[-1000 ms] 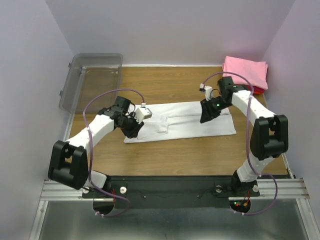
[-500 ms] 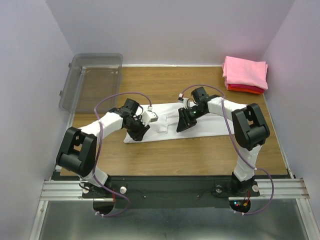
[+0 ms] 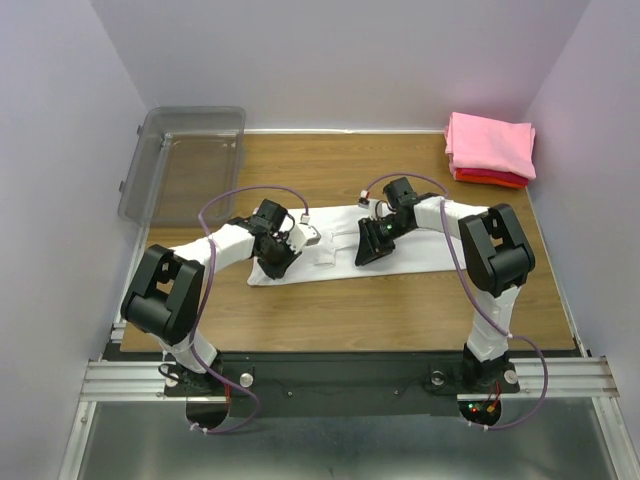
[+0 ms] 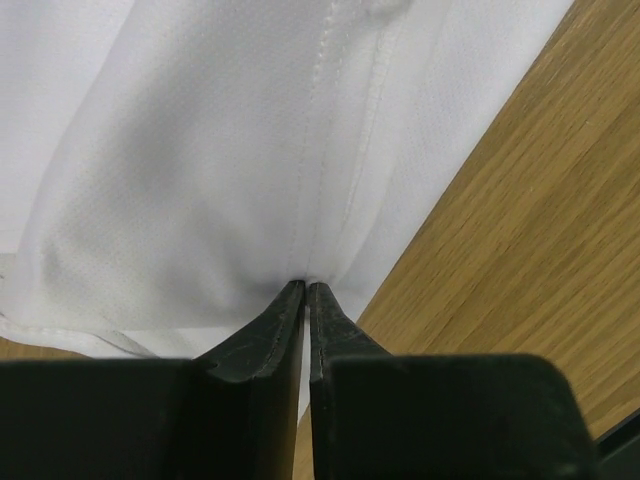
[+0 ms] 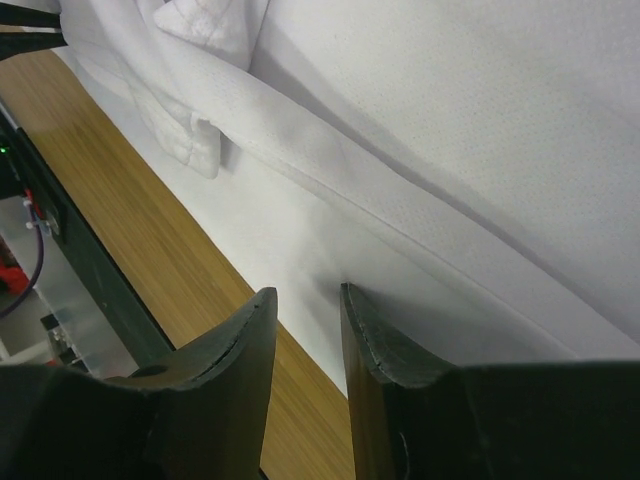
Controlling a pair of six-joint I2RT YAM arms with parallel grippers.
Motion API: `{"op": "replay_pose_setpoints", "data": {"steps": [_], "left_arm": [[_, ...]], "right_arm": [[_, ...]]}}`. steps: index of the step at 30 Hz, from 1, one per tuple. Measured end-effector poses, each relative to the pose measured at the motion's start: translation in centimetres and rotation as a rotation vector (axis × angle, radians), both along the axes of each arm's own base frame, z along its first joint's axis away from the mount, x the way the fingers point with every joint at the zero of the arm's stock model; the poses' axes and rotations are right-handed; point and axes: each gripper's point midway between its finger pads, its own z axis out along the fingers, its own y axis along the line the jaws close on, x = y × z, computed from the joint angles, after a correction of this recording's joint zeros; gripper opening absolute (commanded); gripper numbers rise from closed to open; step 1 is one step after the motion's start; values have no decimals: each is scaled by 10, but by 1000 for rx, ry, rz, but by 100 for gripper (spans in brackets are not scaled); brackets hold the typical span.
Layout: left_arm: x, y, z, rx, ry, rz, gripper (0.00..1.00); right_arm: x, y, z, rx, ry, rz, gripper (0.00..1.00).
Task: Fold and stack the t-shirts
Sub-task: Fold the tshirt
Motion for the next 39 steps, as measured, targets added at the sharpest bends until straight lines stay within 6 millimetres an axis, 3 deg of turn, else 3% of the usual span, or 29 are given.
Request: {"op": "replay_pose_setpoints", "data": {"steps": [4,9,17,23,29,31,32,35,39], "left_arm": [[0,1,1,7,0,2,13],[0,2,3,15,3,0,1],[17,-5,28,5,-34,-12,0],[53,-18,69,-25,-130,-29,0],[120,-16,86,-30,-199,11,0],[142,-9,85,-26,-210,37,6],[156,-3,82,-21,-210,56,21],[181,9,75,-14,-215,87,46],[196,26,76,-27,-215,144,49]], "right_arm": [[-1,0,-2,1,7,0,38],[-1,0,-2,1,7,0,38],[-1,-1,-3,1,6,-1,38],[-3,-1,-4,4,6,1,38],[-8,-2,-6,6,15,2,39],[-8,-2,-5,6,14,2,39],[-8,-2,-4,7,13,2,39],[-8,-2,-3,9,11,3,39],[-8,-2,-1,10,7,3,39]]}}
